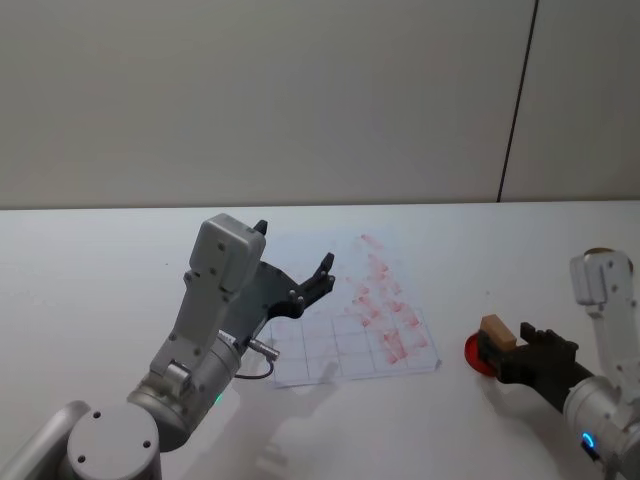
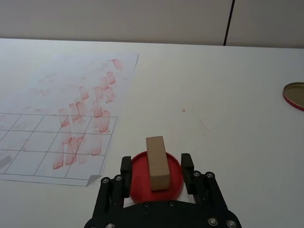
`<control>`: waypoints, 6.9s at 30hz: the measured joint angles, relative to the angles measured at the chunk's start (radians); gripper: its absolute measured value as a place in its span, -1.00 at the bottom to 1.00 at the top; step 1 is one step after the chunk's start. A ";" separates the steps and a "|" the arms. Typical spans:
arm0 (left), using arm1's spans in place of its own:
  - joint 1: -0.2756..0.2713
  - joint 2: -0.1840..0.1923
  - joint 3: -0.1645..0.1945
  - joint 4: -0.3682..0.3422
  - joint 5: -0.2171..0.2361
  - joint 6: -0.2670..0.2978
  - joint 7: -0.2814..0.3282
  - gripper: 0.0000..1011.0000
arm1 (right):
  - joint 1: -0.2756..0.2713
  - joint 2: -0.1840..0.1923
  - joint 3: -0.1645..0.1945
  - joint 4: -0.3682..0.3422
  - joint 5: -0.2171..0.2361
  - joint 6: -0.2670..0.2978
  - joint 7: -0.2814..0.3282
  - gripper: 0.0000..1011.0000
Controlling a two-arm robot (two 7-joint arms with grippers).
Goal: Use the one hand to pick up the stamp and affix it onto the A4 paper.
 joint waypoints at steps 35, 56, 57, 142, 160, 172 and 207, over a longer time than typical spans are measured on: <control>0.000 0.000 0.000 0.000 0.000 0.000 0.000 0.96 | 0.019 -0.025 0.010 0.062 0.034 0.033 -0.011 -0.57; 0.000 0.000 0.000 0.000 0.000 0.000 0.000 0.96 | 0.075 -0.044 0.001 0.011 -0.016 0.024 0.042 -0.57; 0.000 0.000 0.000 0.000 0.000 0.000 0.000 0.96 | 0.075 -0.044 0.001 0.011 -0.016 0.024 0.042 -0.57; 0.000 0.000 0.000 0.000 0.000 0.000 0.000 0.96 | 0.273 -0.204 -0.123 0.226 -0.223 0.185 0.231 -0.57; 0.000 0.000 0.000 0.000 0.000 0.000 0.000 0.96 | 0.233 -0.157 -0.044 0.071 -0.154 0.138 0.055 -0.57; 0.000 0.000 0.000 0.000 0.000 0.000 0.000 0.96 | 0.190 -0.123 0.006 0.041 -0.095 0.166 -0.035 -0.57; 0.000 0.000 0.000 0.000 0.000 0.000 0.000 0.96 | 0.116 -0.110 0.016 0.015 -0.045 0.264 -0.022 0.35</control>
